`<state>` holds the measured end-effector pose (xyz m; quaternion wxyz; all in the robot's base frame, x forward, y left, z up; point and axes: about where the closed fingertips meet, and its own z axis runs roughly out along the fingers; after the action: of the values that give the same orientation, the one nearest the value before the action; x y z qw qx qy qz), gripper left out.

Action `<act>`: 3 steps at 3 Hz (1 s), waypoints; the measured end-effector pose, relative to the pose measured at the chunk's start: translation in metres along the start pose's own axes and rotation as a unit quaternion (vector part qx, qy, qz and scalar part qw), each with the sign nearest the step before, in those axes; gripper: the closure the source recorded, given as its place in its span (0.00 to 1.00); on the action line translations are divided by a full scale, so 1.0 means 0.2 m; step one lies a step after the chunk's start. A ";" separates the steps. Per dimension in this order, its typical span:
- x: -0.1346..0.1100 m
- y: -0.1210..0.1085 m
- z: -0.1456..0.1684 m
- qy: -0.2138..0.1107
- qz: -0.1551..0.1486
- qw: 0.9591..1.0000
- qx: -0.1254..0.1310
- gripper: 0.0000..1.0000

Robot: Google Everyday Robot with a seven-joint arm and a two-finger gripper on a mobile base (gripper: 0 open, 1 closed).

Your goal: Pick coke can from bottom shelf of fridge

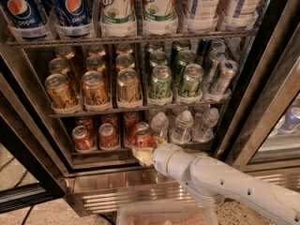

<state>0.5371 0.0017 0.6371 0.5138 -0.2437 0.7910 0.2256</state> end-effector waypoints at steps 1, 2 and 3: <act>0.06 0.07 0.02 0.033 -0.007 0.999 -0.026 1.00; 0.14 0.19 0.02 0.076 -0.014 0.995 -0.066 1.00; 0.18 0.27 0.01 0.100 -0.020 0.990 -0.094 1.00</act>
Offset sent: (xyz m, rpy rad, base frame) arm -0.0553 0.0445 -0.0369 -0.1088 0.2071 0.2547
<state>0.4923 0.0401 0.6081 0.4111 -0.3284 0.8088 0.2627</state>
